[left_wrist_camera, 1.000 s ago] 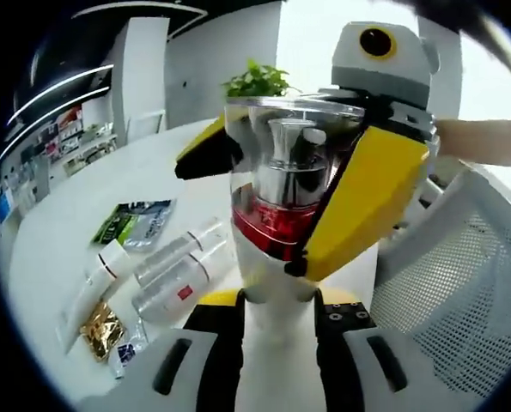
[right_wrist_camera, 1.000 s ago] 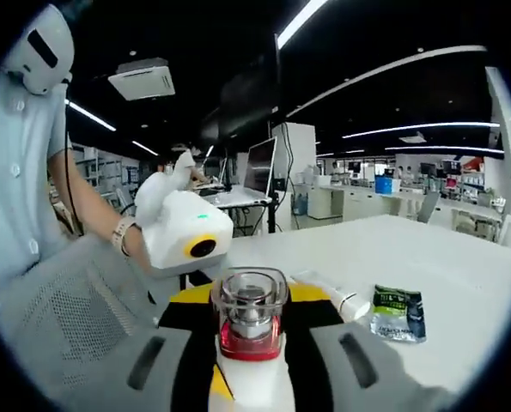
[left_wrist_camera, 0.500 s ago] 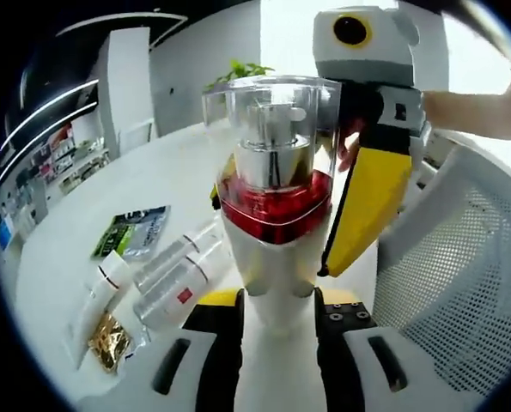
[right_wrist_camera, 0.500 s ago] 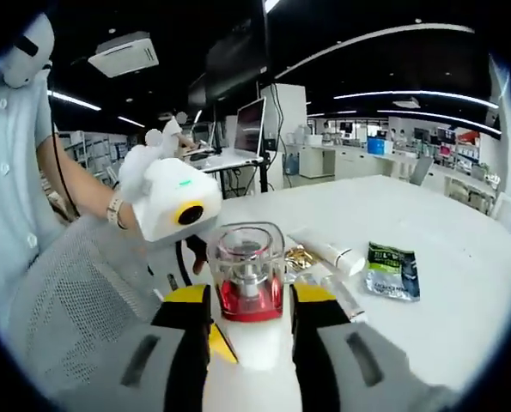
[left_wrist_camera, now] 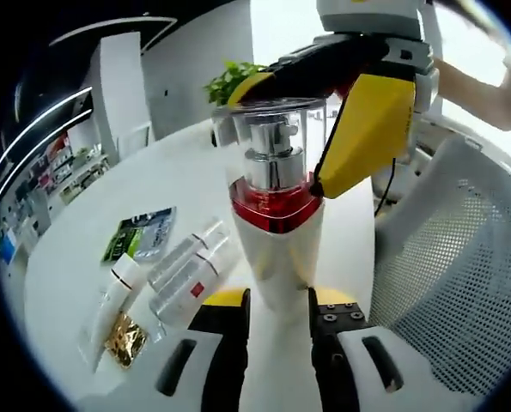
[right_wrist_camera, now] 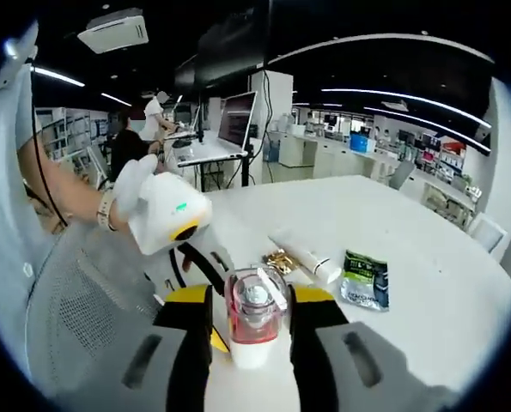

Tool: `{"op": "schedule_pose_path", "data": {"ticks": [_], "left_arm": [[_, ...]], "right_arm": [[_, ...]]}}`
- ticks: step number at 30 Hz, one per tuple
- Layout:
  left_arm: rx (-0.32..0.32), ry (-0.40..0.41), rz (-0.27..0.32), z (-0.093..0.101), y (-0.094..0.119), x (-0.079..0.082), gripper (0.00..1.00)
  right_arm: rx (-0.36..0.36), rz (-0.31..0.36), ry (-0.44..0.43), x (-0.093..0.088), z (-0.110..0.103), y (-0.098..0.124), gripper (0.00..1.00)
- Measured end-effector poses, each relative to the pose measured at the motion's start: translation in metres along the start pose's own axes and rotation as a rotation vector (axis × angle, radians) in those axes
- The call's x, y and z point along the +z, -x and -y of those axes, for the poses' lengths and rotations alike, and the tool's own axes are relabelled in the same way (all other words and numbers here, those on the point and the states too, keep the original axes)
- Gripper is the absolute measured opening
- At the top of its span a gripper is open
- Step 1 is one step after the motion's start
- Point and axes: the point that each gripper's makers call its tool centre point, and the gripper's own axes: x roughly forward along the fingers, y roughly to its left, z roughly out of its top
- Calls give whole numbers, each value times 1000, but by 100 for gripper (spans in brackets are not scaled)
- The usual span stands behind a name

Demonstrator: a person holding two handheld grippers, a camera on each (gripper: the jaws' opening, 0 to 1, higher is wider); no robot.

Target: Arrange the skincare products in the storage area until every visible bottle or jar stands upright without overlapping.

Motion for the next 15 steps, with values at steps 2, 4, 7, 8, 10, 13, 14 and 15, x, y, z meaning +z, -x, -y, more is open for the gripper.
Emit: {"op": "schedule_pose_path", "data": {"ticks": [2, 4, 7, 8, 10, 13, 14, 15], "left_arm": [[-1, 1, 1, 0, 1, 1, 22], [0, -6, -1, 2, 0, 1, 21], [-3, -11, 2, 4, -1, 3, 20], [-6, -13, 4, 5, -2, 3, 20], [-1, -15, 0, 5, -2, 3, 20], [0, 3, -2, 5, -2, 2, 20], [3, 13, -3, 4, -3, 2, 20], [3, 15, -5, 4, -3, 2, 20]], "right_arm": [[-42, -30, -3, -1, 4, 2, 33], [-73, -45, 26, 1, 5, 4, 31], [-83, -70, -12, 0, 3, 4, 36], [-81, -71, -16, 0, 2, 3, 37], [-93, -81, -5, -1, 2, 3, 37], [-116, -96, 87, -3, 10, 5, 29], [-71, -102, 102, -5, 6, 4, 29], [-69, -94, 100, -3, 8, 5, 28]]}}
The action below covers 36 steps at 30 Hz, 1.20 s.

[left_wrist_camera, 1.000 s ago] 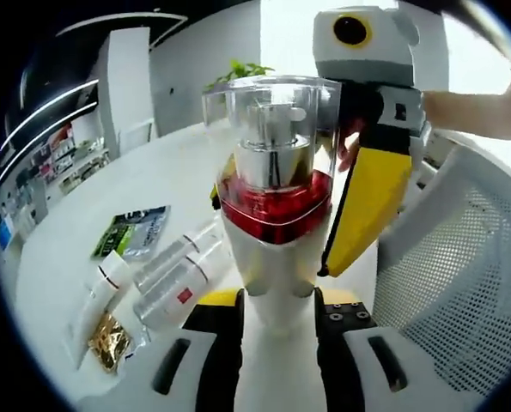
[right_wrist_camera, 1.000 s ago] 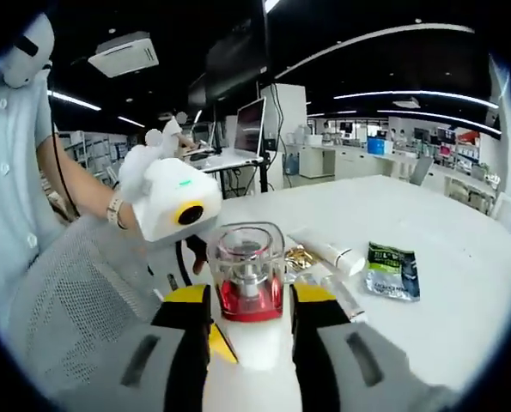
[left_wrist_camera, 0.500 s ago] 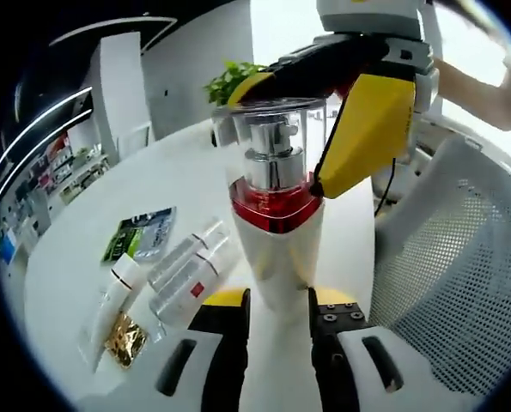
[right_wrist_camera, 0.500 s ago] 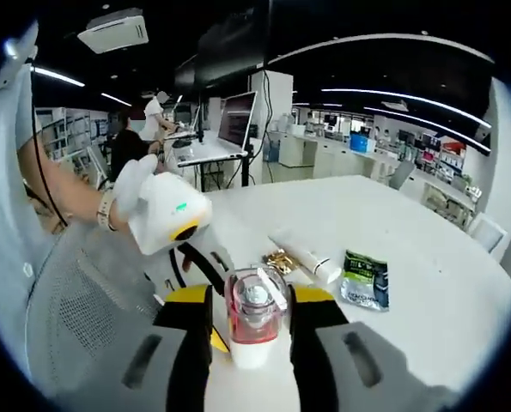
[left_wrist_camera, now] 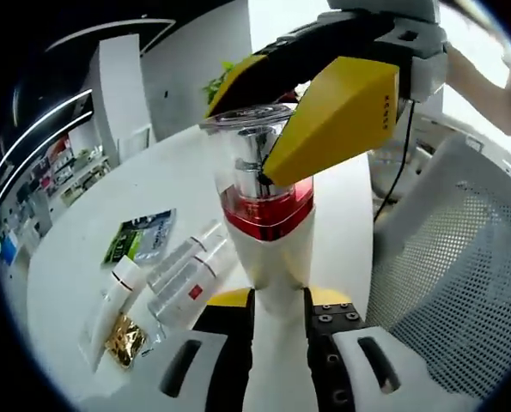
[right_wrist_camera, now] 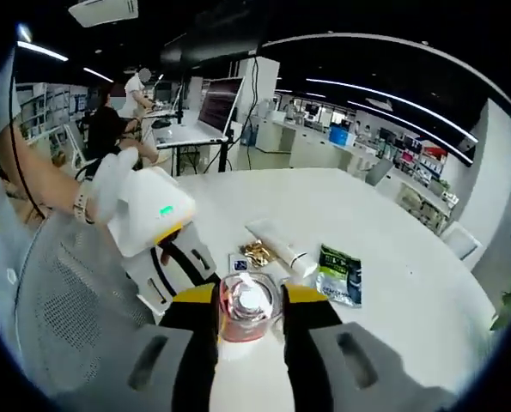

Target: Arrange the skincare products in the storage area until every visible bottle or jar stands upright without overlapping.

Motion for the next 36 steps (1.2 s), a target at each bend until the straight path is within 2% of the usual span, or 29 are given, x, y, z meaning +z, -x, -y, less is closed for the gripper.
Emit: {"op": "schedule_pose_path", "data": {"ticks": [4, 5, 8, 16, 21, 36], "left_arm": [[2, -20, -26, 1, -4, -4, 19], [5, -23, -37, 1, -5, -5, 19], [15, -23, -47, 0, -7, -3, 19], [39, 3, -69, -6, -12, 1, 16], [59, 13, -67, -10, -15, 4, 8], [95, 64, -59, -22, -29, 15, 8]], "right_arm": [[72, 8, 42, -1, -1, 1, 27], [97, 18, 77, 0, -1, 2, 27], [110, 22, 74, -1, 3, 2, 27], [211, 59, 123, -4, 13, 2, 26], [245, 79, 150, -5, 23, 2, 26], [356, 156, 218, -9, 36, 1, 27]]}}
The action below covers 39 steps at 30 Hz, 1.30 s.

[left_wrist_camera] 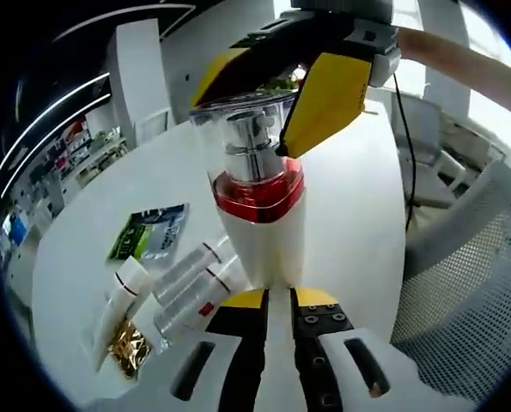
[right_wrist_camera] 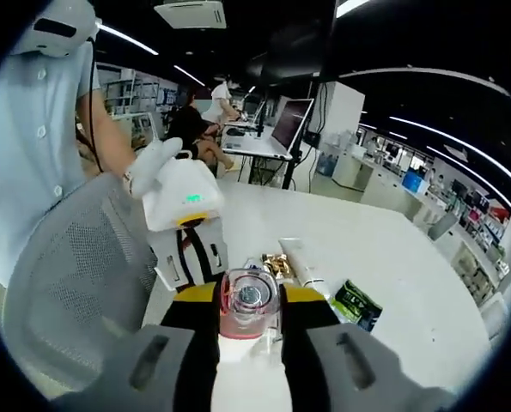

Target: Arrange the skincare products in the storage area until every visible bottle or jar stands upright without overlapping.

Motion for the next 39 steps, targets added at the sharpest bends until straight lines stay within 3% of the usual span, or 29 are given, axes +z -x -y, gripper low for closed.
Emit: {"op": "schedule_pose_path", "data": {"ticks": [10, 12, 16, 20, 23, 25, 29, 39], "left_arm": [[10, 13, -8, -4, -5, 1, 14], [1, 6, -8, -3, -3, 0, 13], [6, 8, -21, -6, 3, -7, 16], [8, 29, -23, -9, 12, -13, 18], [20, 53, -19, -15, 20, -16, 21], [26, 67, -20, -20, 26, -18, 24], [50, 97, -9, -30, 37, -20, 36], [84, 201, 67, -44, 82, -18, 61]], "right_arm": [[22, 1, 7, -1, 3, -3, 27], [-3, -21, -33, -1, 3, -4, 28], [-35, -81, -34, -13, 0, -5, 31], [-86, -32, -165, -12, 2, -1, 36], [-137, 6, -194, -7, 5, 5, 38], [-156, 25, -239, -4, 4, 8, 43], [-180, 32, -277, -1, 0, 10, 62], [-277, -20, -313, -7, -7, 12, 91]]}}
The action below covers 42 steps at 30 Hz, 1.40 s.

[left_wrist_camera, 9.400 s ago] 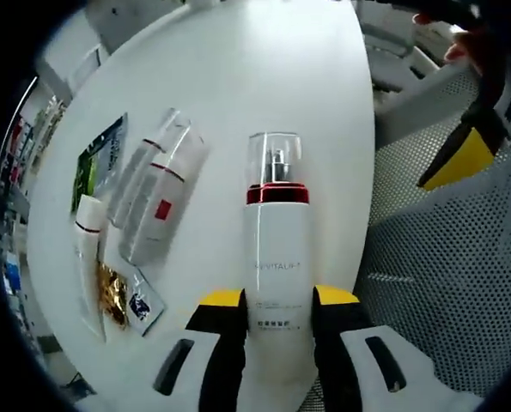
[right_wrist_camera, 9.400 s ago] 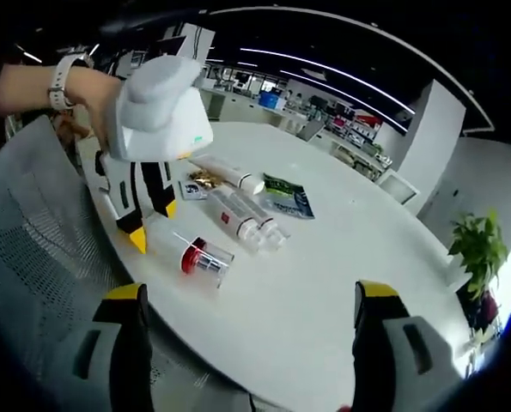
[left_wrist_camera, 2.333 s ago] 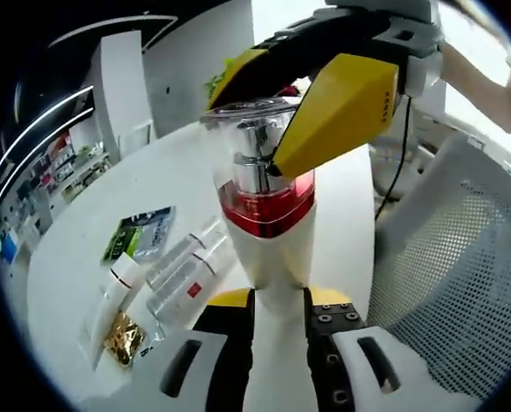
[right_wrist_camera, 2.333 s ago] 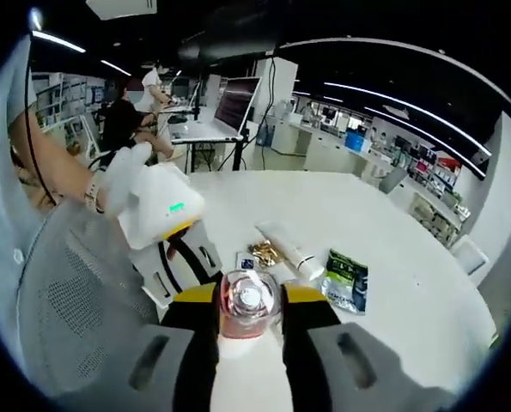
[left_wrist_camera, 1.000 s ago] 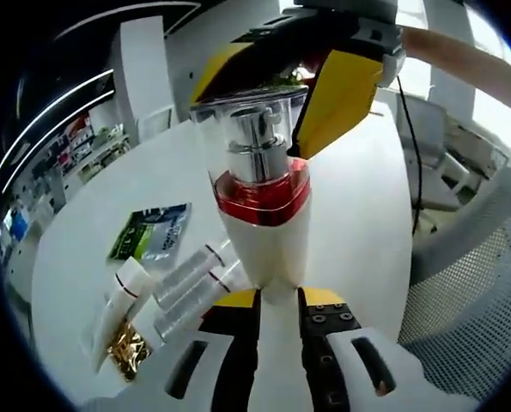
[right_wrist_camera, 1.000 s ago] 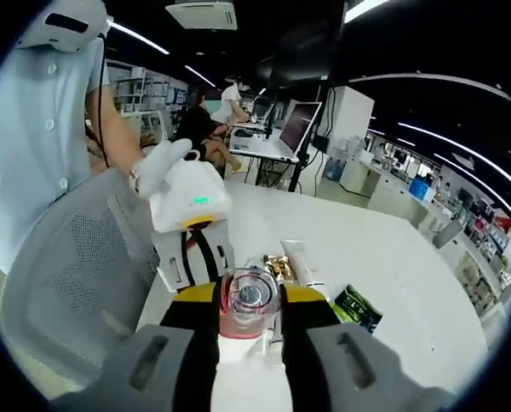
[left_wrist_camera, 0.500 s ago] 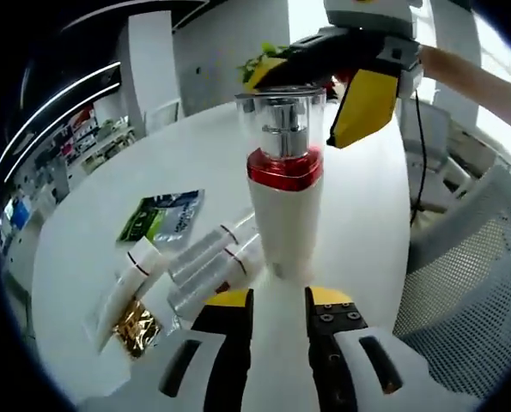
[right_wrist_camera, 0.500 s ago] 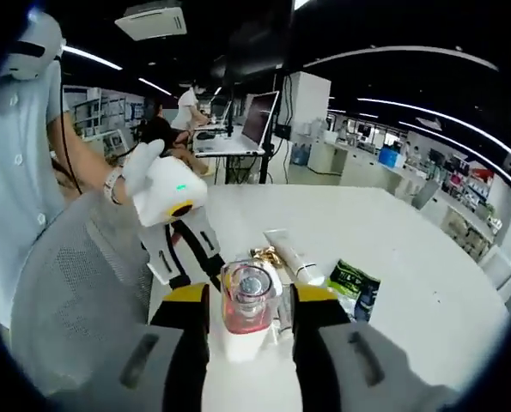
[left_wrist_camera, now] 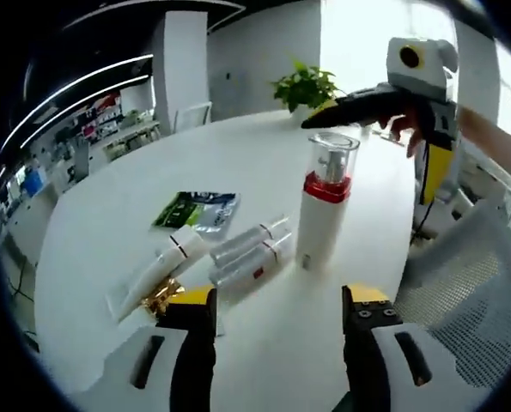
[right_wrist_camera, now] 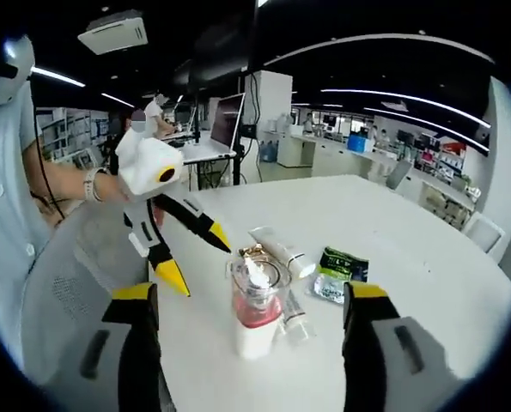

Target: Arrange the skincare products in the storage area until every visible bottle or jar stands upright without overlapping.

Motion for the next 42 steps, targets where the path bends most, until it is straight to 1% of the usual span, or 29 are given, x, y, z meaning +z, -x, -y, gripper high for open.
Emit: {"op": "schedule_pose_path", "data": {"ticks": [1, 5, 8, 13, 16, 17, 19, 21, 25, 29, 32, 34, 36, 39, 41, 42], "left_arm": [[4, 2, 4, -1, 4, 0, 64], [26, 20, 27, -7, 24, 2, 67], [37, 23, 31, -7, 35, 0, 72], [63, 25, 44, -9, 49, -3, 79], [45, 40, 59, -6, 55, -4, 80], [42, 51, 59, -5, 57, -5, 80], [40, 57, 66, -5, 60, -5, 83], [38, 63, 78, -4, 63, -4, 87], [37, 78, 102, -3, 67, -2, 90], [34, 63, 83, -4, 66, -6, 93], [34, 62, 90, -3, 66, -6, 97], [28, 70, 98, -2, 67, -5, 97], [26, 79, 96, -3, 66, -6, 97], [26, 82, 91, -3, 66, -7, 97], [25, 84, 91, -3, 66, -7, 97], [24, 84, 91, -2, 66, -7, 97]], "right_arm": [[-6, 1, -4, 0, 0, 1, 93], [-28, -5, -18, 0, -3, 4, 100], [-38, -4, -8, 0, -9, 6, 100], [-56, -36, 0, -8, -15, 9, 100], [-69, -43, 3, -11, -18, 10, 100], [-101, -38, 6, -11, -16, 11, 100], [-109, -29, 4, -12, -17, 12, 100], [-128, -15, -17, -13, -16, 14, 100], [-149, -5, -47, -14, -17, 17, 100], [-166, 23, -88, -13, -18, 20, 100], [-200, 45, -90, -12, -13, 22, 100], [-218, 24, -103, -16, -10, 23, 100], [-232, 34, -115, -16, -8, 25, 100], [-249, 21, -121, -19, -5, 24, 100], [-246, 12, -141, -23, -5, 22, 100], [-241, 18, -143, -23, -6, 21, 100]]}}
